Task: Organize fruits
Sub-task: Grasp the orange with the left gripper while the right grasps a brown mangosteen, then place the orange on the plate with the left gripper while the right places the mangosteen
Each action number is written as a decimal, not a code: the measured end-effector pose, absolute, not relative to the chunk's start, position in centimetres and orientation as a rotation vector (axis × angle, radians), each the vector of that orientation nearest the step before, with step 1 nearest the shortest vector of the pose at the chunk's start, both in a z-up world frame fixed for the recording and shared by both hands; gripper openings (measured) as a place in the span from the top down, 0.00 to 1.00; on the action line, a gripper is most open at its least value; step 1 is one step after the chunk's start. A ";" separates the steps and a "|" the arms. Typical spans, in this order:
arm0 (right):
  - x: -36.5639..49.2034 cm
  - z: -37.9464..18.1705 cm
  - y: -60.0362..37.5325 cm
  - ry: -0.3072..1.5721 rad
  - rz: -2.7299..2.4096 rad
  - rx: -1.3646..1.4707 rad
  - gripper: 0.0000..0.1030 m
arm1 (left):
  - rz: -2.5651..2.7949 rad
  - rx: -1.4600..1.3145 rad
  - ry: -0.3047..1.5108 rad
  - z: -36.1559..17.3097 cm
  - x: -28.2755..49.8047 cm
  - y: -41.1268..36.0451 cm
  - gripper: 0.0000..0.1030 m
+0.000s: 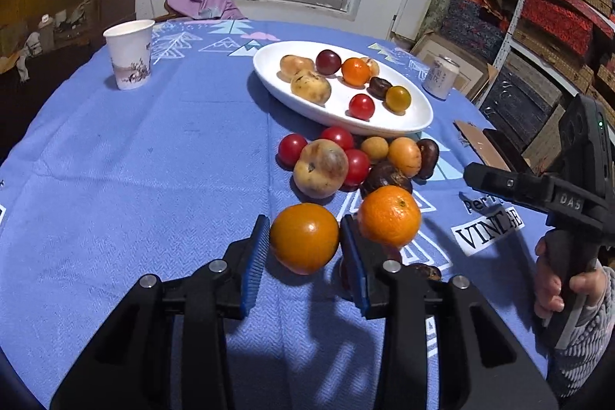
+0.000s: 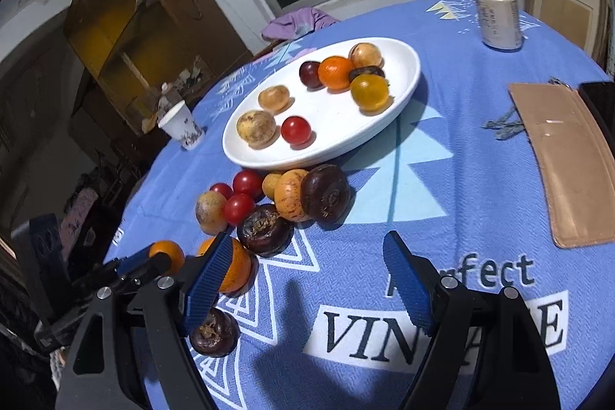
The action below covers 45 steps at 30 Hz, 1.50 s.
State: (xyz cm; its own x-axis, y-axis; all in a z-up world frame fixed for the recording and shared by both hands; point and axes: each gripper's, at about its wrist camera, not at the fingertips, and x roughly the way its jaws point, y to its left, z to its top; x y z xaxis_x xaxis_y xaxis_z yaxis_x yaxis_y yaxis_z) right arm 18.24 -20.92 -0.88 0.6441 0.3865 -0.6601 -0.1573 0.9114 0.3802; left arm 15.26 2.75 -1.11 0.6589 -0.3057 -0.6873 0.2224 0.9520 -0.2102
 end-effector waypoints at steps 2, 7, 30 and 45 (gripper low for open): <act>19.3 -0.7 -20.4 0.829 0.305 0.282 0.35 | -0.294 -0.129 0.795 -1.1 15.2 3.3 0.64; 21.9 -1.7 -20.7 0.909 0.336 0.368 0.51 | -0.270 -0.165 0.790 -1.1 15.5 4.2 0.64; 23.4 -3.4 -23.0 0.928 0.382 0.611 0.78 | -0.270 -0.149 0.813 -1.7 15.8 3.9 0.64; 23.2 -2.4 -20.7 0.901 0.260 0.321 0.78 | -0.276 -0.139 0.818 -1.7 15.7 3.7 0.64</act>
State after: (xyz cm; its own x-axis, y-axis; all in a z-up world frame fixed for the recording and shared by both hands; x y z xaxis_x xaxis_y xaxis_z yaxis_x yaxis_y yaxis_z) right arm 23.15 -20.67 -2.39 0.5953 0.3527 -0.7219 -0.0861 0.9213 0.3792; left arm 15.74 3.73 -1.72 0.6503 -0.2956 -0.6997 0.1887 0.9552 -0.2282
